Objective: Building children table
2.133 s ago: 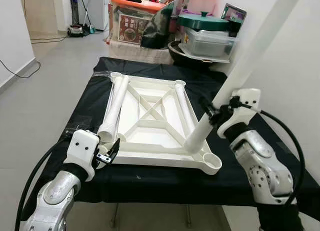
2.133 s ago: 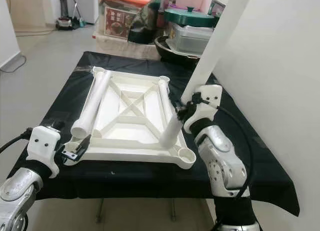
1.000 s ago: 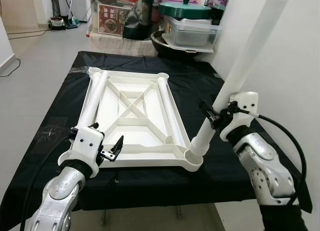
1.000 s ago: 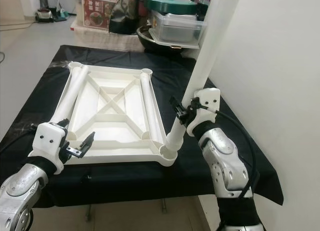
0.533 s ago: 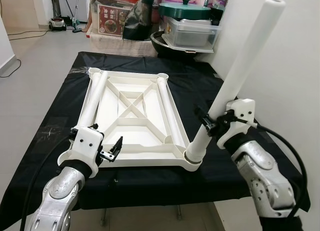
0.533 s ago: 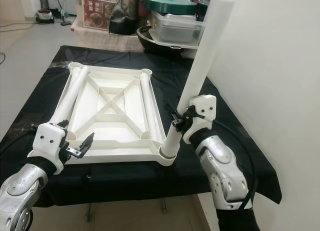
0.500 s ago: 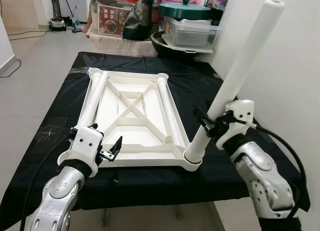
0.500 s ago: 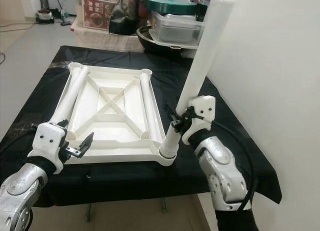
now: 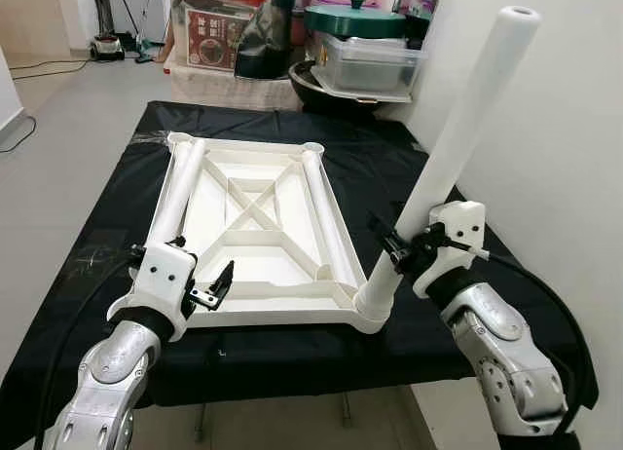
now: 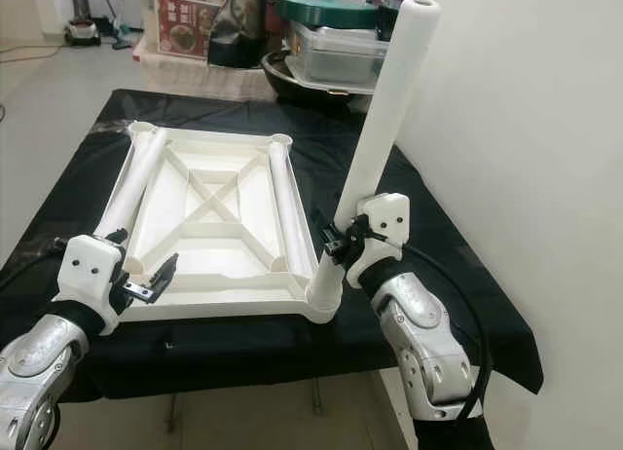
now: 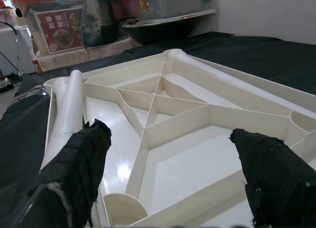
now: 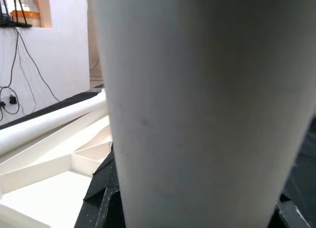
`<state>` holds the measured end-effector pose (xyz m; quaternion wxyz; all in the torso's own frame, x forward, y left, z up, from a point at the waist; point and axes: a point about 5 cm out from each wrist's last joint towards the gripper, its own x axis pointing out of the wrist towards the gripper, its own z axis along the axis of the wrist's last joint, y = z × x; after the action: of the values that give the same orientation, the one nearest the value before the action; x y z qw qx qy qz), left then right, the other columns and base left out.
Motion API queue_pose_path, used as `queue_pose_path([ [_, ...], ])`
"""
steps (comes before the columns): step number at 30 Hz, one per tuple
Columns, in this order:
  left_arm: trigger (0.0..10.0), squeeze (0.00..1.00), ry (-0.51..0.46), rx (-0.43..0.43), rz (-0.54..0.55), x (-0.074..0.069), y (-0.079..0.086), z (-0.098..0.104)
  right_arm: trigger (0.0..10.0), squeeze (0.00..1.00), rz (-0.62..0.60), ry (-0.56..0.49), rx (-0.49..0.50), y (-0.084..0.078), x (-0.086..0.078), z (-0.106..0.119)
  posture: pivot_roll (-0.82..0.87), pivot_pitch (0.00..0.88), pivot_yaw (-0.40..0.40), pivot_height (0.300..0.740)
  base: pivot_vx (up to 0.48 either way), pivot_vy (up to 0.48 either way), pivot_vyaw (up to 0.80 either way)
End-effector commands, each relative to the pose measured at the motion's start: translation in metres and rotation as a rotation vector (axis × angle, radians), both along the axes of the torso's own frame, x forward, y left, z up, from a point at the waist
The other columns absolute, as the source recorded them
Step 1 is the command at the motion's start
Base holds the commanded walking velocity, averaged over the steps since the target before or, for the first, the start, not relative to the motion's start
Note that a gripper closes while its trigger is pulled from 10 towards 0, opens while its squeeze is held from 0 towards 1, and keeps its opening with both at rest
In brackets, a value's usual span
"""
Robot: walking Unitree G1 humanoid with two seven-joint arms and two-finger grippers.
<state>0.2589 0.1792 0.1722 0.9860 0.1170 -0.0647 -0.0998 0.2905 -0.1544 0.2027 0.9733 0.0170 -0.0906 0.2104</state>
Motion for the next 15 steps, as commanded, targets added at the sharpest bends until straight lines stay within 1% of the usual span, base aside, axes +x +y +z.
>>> queue_pose_path([
  [1,10.0,0.00,0.005,0.011,0.001,0.000,0.002,-0.001,0.0,0.00,0.019,0.086,0.035,0.002,-0.002,-0.014,0.07,0.000,-0.145,0.740,0.000,0.000,0.00],
  [5,10.0,0.00,0.004,0.013,0.003,0.001,0.003,-0.001,0.0,0.00,0.017,0.107,0.056,0.003,-0.001,-0.017,0.07,0.000,-0.145,0.740,0.000,0.000,0.00],
  [8,10.0,0.00,0.004,0.015,0.007,0.001,0.004,-0.001,0.0,0.00,0.028,0.138,0.087,0.006,-0.001,-0.020,0.07,0.000,-0.146,0.740,0.000,0.000,0.00],
  [11,10.0,0.00,0.004,0.016,0.012,0.000,0.004,-0.001,0.0,0.00,0.028,0.166,0.078,0.010,0.002,-0.024,0.08,0.000,-0.152,0.740,0.000,0.000,0.00],
  [13,10.0,0.00,0.003,0.017,0.016,0.000,0.005,-0.001,0.0,0.00,-0.003,0.205,0.077,0.012,0.006,-0.029,0.08,0.000,-0.153,0.740,0.000,0.000,0.00],
  [14,10.0,0.00,0.003,0.017,0.018,0.000,0.006,0.000,0.0,0.00,-0.062,0.240,0.078,0.010,0.011,-0.033,0.08,0.000,-0.154,0.740,0.000,0.000,0.00],
  [15,10.0,0.00,0.003,0.017,0.018,0.000,0.006,0.000,0.0,0.00,-0.062,0.240,0.078,0.010,0.011,-0.033,0.08,0.000,-0.154,0.740,0.000,0.000,0.00],
])
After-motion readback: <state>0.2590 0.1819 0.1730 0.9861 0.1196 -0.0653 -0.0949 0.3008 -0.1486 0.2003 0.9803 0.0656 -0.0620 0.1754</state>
